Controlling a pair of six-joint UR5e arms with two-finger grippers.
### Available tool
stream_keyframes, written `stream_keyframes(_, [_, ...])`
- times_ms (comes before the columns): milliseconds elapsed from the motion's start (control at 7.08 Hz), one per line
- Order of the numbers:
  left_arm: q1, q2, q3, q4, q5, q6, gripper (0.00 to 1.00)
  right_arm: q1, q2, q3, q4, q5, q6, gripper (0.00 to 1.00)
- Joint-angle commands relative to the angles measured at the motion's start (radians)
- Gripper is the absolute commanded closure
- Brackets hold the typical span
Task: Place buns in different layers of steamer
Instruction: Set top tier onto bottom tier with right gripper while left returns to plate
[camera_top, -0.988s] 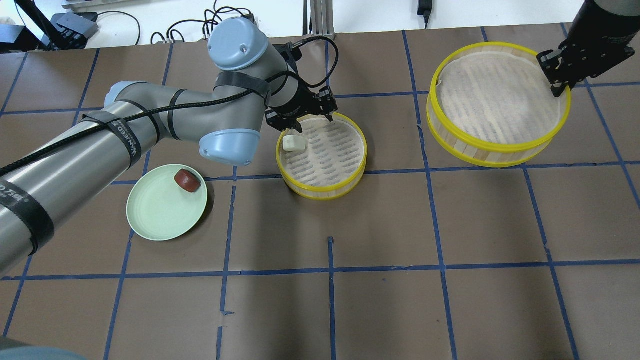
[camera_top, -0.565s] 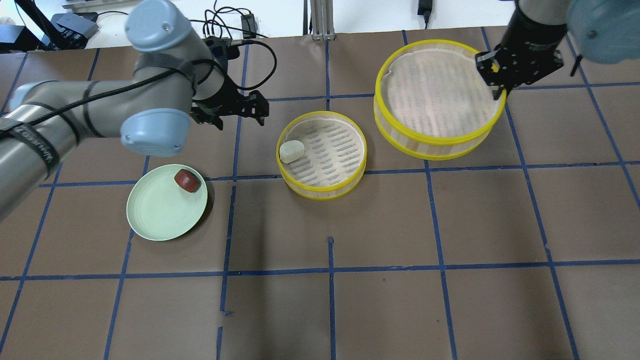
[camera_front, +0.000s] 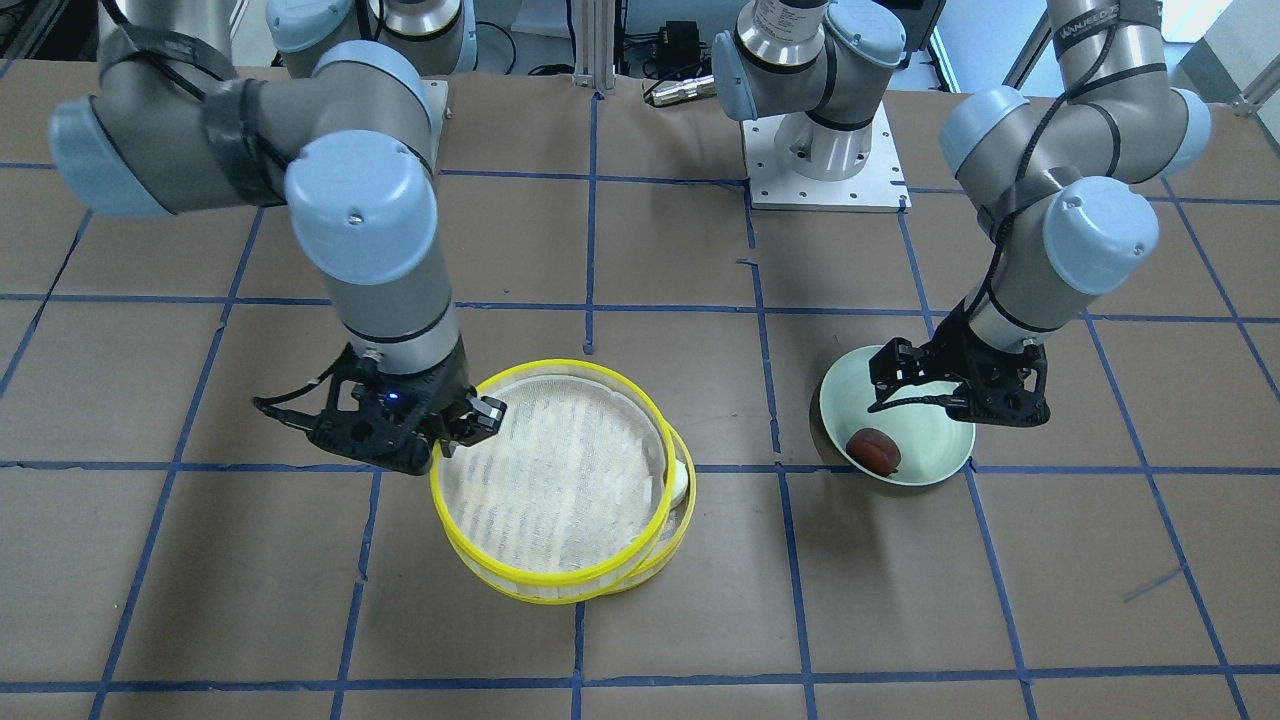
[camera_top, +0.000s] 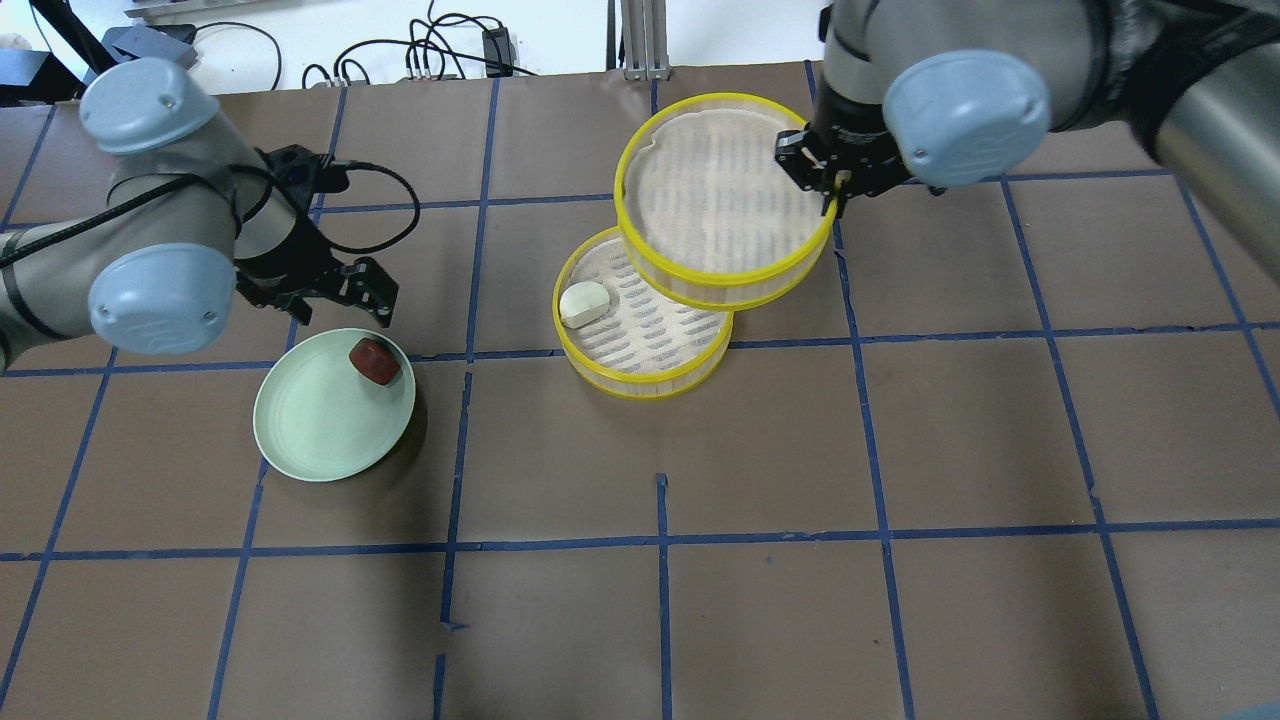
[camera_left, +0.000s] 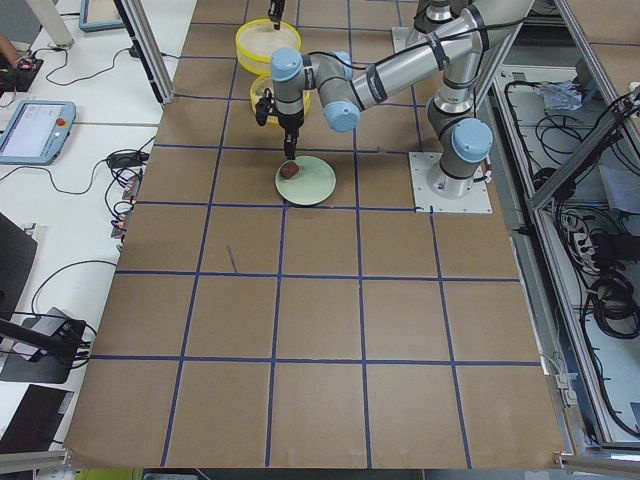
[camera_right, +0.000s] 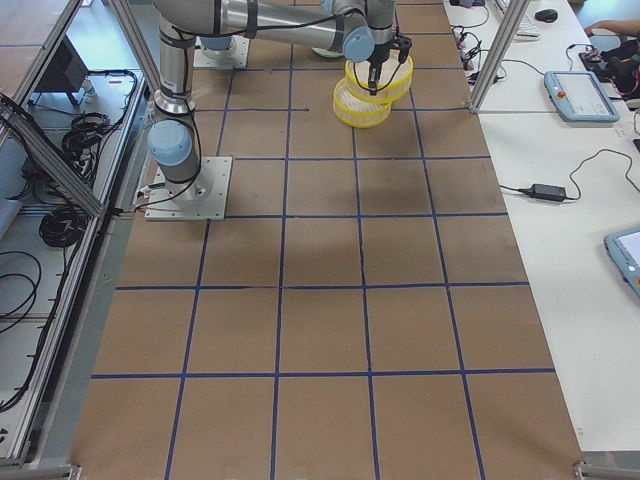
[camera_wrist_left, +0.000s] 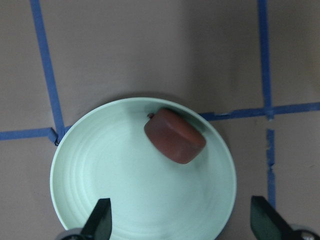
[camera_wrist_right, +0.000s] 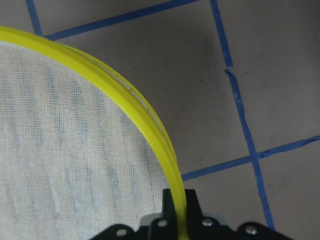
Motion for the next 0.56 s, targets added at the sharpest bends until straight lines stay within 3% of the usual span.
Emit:
stream_keyframes(0, [0.029,-0.092,-0.008,0.062,-0.001,0.015,0.04,0.052,0.074,-0.002,-0.051,0.0,0.07,0.95])
stream_keyframes(424, [0.001,-0.108,-0.002,0.073,-0.027,-0.146,0.04,0.065,0.079,0.006,-0.03,-0.008,0.059,0.95])
